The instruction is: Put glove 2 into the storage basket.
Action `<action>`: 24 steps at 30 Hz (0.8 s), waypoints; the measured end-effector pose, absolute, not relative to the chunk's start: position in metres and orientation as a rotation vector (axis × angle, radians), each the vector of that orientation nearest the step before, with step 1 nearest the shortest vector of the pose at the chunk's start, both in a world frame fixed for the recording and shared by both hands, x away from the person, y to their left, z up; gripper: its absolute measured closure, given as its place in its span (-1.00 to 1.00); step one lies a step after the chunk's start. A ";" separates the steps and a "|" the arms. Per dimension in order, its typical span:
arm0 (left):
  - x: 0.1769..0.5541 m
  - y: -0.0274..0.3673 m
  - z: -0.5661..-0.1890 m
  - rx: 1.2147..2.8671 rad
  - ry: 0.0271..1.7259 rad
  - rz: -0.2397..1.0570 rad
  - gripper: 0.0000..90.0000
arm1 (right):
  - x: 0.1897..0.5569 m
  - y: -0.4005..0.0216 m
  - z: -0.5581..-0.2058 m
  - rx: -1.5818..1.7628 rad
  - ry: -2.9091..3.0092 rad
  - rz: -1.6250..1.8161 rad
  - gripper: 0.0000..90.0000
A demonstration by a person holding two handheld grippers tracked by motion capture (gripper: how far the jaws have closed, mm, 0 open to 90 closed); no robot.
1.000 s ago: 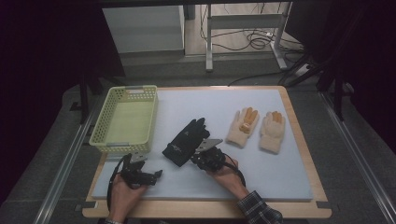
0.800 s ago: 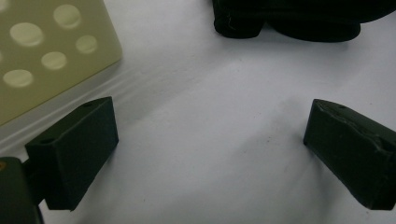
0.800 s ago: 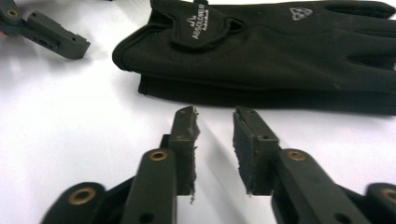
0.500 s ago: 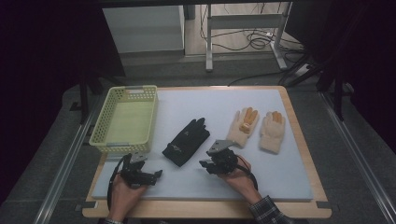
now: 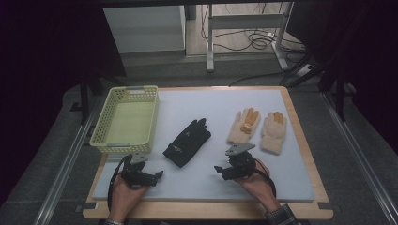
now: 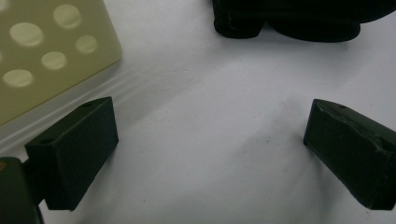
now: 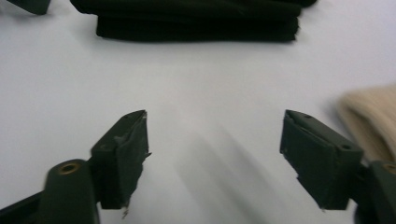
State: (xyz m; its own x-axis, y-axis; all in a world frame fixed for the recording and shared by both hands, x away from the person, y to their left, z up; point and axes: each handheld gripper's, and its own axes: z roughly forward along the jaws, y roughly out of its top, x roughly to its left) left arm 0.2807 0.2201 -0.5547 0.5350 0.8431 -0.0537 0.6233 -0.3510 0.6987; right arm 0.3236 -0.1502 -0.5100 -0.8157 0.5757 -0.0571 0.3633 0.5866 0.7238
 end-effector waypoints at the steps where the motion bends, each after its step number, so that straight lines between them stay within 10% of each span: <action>1: 0.281 0.220 -0.555 2.095 1.182 0.416 -0.93 | 0.323 -0.155 -0.510 0.785 2.526 1.068 -0.55; 24: 0.281 0.220 -0.555 2.094 1.185 0.413 -0.94 | 0.320 -0.219 -0.533 0.992 2.436 0.980 -0.90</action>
State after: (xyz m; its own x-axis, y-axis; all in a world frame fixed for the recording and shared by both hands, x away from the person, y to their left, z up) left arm 0.2806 0.2199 -0.5547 0.5334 0.8439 -0.0568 0.6258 -0.3486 0.6977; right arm 0.3196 -0.2192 -0.5334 -0.7016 0.7111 -0.0453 0.4815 0.5200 0.7055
